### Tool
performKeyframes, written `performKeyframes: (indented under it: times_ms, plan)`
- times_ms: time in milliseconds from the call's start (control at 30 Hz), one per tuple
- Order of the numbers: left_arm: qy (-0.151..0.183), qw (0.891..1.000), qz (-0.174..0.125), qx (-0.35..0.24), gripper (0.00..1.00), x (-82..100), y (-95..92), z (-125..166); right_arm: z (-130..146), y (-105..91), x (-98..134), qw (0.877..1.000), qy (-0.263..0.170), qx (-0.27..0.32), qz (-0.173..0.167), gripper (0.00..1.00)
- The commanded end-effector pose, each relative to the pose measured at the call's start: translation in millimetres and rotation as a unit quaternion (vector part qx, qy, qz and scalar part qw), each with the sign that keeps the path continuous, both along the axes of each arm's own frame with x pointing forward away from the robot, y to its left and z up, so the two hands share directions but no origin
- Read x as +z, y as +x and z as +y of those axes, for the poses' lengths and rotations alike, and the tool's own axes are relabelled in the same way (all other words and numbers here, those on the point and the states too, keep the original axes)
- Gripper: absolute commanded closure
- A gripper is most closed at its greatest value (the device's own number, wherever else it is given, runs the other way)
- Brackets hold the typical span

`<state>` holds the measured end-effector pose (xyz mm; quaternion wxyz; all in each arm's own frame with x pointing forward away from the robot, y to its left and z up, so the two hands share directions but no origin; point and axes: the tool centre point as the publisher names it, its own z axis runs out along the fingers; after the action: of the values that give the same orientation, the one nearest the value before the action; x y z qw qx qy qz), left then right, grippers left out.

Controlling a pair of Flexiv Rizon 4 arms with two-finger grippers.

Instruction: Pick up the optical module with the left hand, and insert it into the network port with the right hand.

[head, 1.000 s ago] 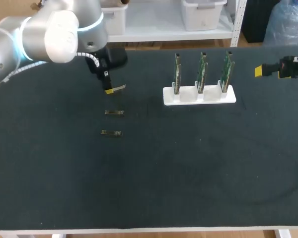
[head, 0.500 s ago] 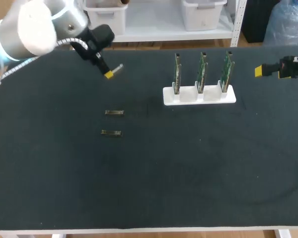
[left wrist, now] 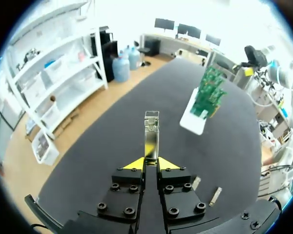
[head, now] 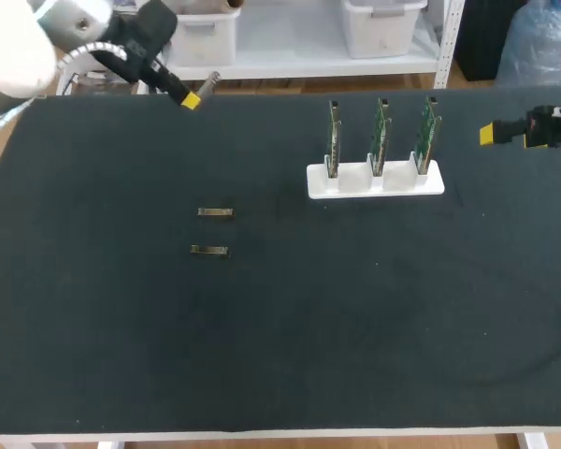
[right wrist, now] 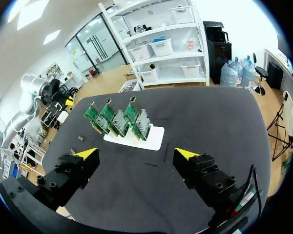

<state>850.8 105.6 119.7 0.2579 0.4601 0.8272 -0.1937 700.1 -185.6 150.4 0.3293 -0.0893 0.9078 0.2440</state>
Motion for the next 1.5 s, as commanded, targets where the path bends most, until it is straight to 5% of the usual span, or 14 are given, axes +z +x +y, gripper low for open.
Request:
performKeyframes:
  times_ms: [33, 267, 733, 1500]
  plan:
    - [-0.118, 0.988, -0.095, 0.024, 1.0, 21.0, -34.3, 6, 1, -0.7, 0, 1.0, -0.001, -0.002, 0.0, 0.0]
    - [-0.186, 0.975, -0.114, 0.036, 1.0, 48.6, -51.2, 6, 1, -0.7, 0, 1.0, -0.001, -0.002, 0.0, 0.0]
    - [-0.308, 0.947, -0.08, 0.036, 1.0, 83.0, -66.6, -3, 1, -0.7, 0, 1.0, -0.001, -0.002, 0.0, 0.0]
    - [-0.284, 0.951, -0.105, 0.061, 1.0, 86.9, -65.9, -5, 1, -0.7, 0, 1.0, -0.001, -0.002, 0.0, 0.0]
